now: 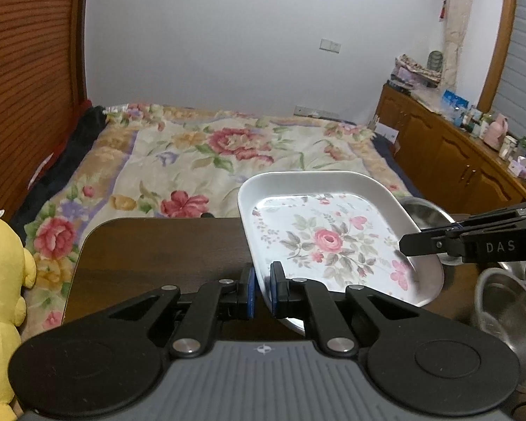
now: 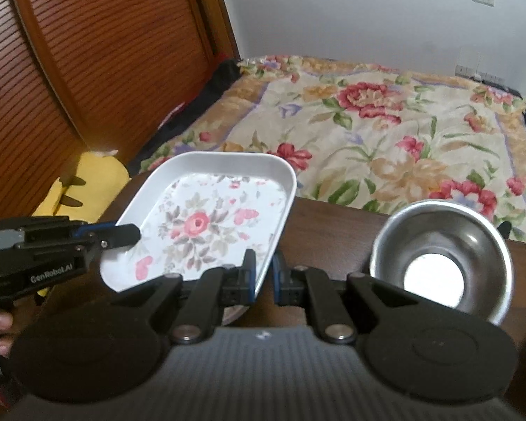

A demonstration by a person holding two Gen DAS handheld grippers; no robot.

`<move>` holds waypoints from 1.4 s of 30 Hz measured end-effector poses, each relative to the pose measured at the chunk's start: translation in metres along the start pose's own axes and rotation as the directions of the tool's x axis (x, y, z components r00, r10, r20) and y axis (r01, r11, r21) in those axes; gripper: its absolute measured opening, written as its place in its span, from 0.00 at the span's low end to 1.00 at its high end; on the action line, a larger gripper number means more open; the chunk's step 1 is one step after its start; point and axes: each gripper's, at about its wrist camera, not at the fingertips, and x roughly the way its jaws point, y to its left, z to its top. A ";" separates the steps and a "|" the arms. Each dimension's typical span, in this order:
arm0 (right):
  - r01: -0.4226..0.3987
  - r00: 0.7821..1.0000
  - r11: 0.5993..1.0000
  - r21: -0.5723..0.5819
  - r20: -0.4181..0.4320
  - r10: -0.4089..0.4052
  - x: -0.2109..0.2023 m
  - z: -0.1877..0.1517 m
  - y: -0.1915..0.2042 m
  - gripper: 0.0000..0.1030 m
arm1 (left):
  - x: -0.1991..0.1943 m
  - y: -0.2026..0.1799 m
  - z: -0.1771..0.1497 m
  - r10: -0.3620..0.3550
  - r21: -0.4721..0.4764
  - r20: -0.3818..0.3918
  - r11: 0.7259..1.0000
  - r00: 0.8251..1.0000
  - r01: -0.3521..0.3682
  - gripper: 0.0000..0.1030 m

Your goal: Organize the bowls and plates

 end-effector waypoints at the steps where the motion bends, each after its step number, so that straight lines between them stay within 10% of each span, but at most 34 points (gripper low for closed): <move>1: 0.002 1.000 1.000 -0.002 0.008 -0.002 -0.006 -0.002 0.000 0.10 | -0.003 -0.002 0.000 -0.001 0.004 0.004 1.000 1.000 0.001 0.10; 42: -0.037 0.990 0.999 -0.033 0.138 0.042 -0.107 -0.061 0.010 0.10 | -0.109 -0.046 -0.047 -0.068 0.034 0.081 0.997 0.994 0.065 0.13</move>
